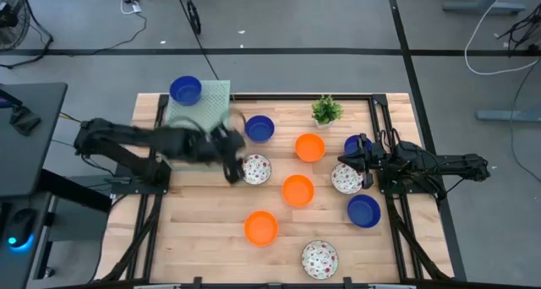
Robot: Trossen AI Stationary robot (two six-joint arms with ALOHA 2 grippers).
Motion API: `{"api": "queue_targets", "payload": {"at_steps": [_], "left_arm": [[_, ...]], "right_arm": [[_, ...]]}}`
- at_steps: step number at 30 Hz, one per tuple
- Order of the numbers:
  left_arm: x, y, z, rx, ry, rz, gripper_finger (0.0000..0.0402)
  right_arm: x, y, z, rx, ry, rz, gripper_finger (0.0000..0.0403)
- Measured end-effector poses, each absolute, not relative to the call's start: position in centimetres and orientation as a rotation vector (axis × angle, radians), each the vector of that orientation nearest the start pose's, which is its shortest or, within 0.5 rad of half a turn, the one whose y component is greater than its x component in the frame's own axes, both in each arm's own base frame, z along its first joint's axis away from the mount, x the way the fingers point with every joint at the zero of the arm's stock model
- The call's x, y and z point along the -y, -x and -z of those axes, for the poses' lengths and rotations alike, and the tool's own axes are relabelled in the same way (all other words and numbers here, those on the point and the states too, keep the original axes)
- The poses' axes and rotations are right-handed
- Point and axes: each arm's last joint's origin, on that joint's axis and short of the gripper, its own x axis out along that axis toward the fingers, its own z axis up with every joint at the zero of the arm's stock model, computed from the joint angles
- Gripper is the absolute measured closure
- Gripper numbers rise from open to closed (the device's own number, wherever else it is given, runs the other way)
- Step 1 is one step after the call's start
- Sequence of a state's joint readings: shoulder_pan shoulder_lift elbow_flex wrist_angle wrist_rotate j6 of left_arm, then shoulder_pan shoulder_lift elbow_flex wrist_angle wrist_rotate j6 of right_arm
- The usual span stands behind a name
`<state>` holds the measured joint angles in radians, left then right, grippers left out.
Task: Pick & Place Mini bowls
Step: Put the white bowl on the shelf
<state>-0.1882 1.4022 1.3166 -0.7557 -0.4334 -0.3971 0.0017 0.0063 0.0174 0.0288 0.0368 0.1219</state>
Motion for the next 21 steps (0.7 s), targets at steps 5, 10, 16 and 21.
{"api": "queue_targets", "payload": {"at_steps": [5, 10, 16, 21], "left_arm": [[7.9, -30.6, -28.2, -0.722, 0.043, -0.268, 0.0209], [8.1, -32.0, -23.6, -0.91, -0.026, -0.256, 0.0218], [6.7, -33.8, -20.1, -1.038, -0.043, -0.192, 0.0233], [5.1, -34.5, -18.6, -1.088, 0.005, -0.233, 0.0236]], "right_arm": [[0.1, -9.7, -17.2, 0.042, -0.123, 0.033, 0.0392], [0.1, -9.7, -17.2, 0.042, -0.123, 0.033, 0.0392], [0.1, -9.7, -17.2, 0.042, -0.123, 0.033, 0.0392], [0.1, -9.7, -17.2, 0.042, -0.123, 0.033, 0.0392]]}}
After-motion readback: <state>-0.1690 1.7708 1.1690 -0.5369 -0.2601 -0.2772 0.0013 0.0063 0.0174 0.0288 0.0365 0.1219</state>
